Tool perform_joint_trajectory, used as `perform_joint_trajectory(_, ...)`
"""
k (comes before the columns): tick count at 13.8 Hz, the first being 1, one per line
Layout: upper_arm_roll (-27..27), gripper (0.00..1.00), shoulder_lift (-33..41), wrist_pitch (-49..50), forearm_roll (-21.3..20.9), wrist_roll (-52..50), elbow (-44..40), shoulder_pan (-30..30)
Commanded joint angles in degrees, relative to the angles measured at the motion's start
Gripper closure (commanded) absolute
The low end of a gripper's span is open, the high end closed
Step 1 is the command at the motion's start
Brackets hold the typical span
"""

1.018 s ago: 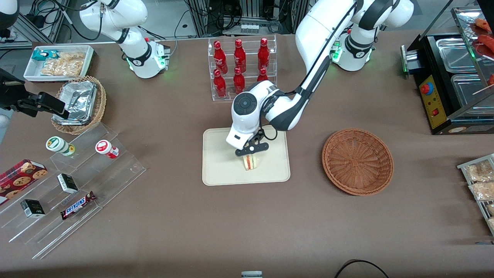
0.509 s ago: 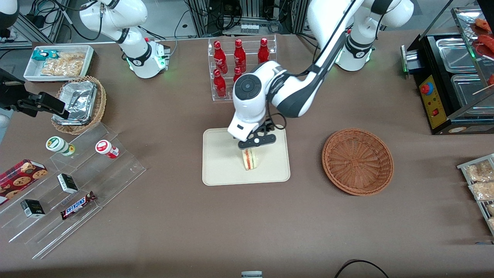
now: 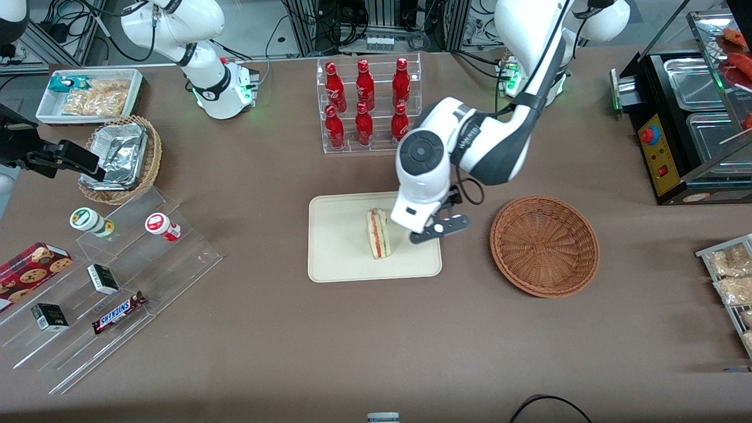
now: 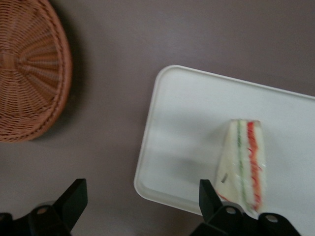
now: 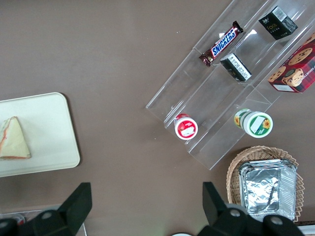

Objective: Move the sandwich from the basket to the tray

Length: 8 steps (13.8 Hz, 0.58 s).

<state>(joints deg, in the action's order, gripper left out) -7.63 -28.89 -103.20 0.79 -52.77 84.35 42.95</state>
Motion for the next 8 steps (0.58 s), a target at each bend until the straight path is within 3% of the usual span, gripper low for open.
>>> perform_joint_trajectory(1,-3.6,0.0,4.1,0.4,1.1,2.8,5.0,0.6)
perform_joint_trajectory(8,-8.4,0.0,10.3,0.6,1.2,7.5,10.6,0.5)
